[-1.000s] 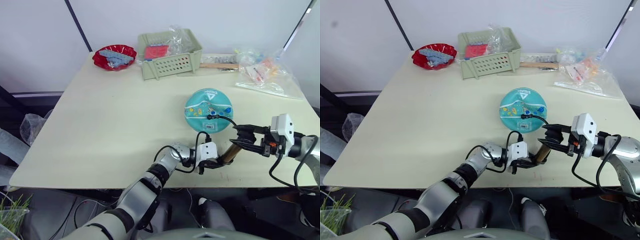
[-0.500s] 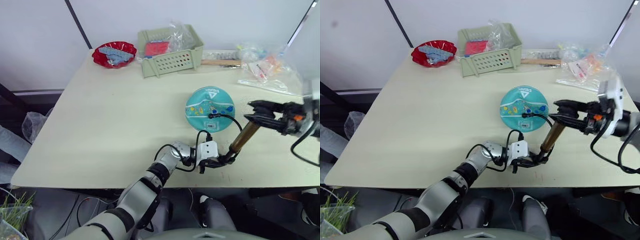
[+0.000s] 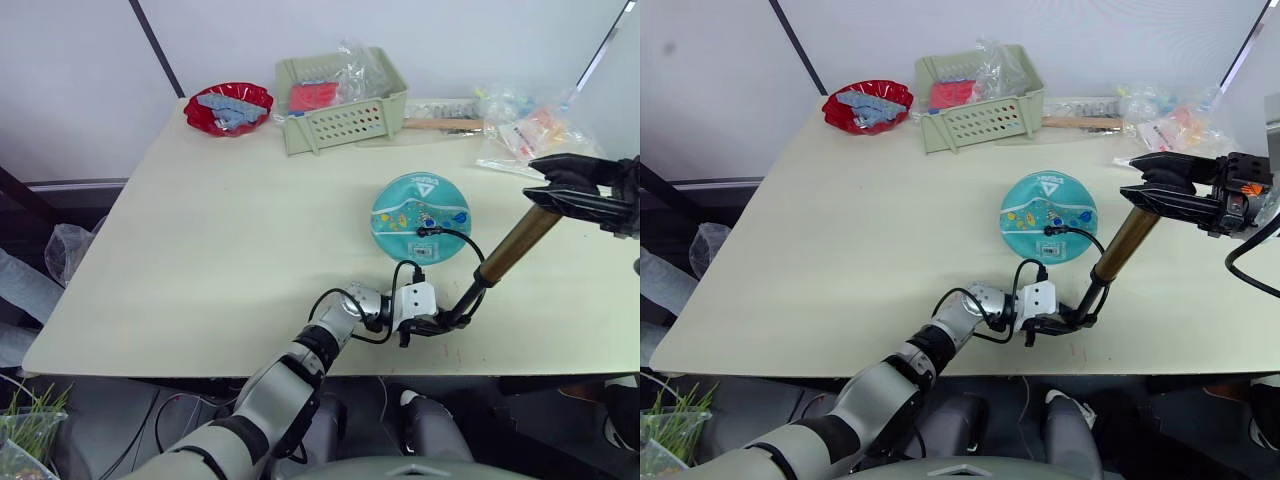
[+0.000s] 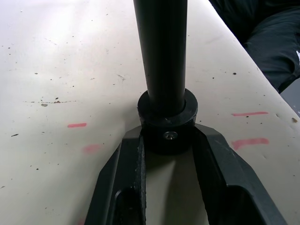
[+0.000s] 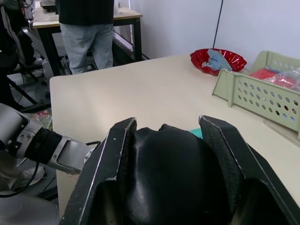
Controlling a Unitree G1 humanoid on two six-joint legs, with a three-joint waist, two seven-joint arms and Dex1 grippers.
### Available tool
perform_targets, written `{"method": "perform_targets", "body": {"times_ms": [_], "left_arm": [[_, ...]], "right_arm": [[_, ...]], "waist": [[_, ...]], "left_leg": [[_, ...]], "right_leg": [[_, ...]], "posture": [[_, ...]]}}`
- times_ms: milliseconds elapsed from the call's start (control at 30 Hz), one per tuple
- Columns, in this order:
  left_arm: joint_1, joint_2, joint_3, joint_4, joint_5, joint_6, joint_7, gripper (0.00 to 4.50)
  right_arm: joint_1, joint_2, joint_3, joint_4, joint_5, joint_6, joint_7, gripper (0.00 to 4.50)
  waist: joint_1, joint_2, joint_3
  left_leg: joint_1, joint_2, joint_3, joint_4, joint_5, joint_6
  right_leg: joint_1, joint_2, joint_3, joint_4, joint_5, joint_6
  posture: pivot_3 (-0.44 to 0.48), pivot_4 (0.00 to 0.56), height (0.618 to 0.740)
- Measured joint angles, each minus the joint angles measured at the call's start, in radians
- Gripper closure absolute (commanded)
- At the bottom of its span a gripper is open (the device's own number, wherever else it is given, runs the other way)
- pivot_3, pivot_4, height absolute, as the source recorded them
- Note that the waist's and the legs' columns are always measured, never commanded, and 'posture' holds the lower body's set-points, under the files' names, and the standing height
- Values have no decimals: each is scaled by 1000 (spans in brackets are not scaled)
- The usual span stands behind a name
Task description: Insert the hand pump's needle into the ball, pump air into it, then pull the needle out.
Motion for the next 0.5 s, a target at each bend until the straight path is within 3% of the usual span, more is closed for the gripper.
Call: {"method": "perform_targets", "body": {"times_ms": [200,500], "left_arm": [[7,9,-1,-1,6,-2,8,3520],[9,11,-2,0,6,1,12,3520]], "right_arm": [[181,88,34,-76,-125,-160,28,2867],[279,176,178,-42,-309,-353,30,2867]], "waist": [[-4,-9,-7],[-4,-10,-8]], "left_leg": [[3,1,1,0,0,0],[8,2,1,0,0,0]], "right_leg": [[2,1,1,0,0,0],[5,3,2,1,0,0]], "posture": [[0,150,740],[0,150,740]]}}
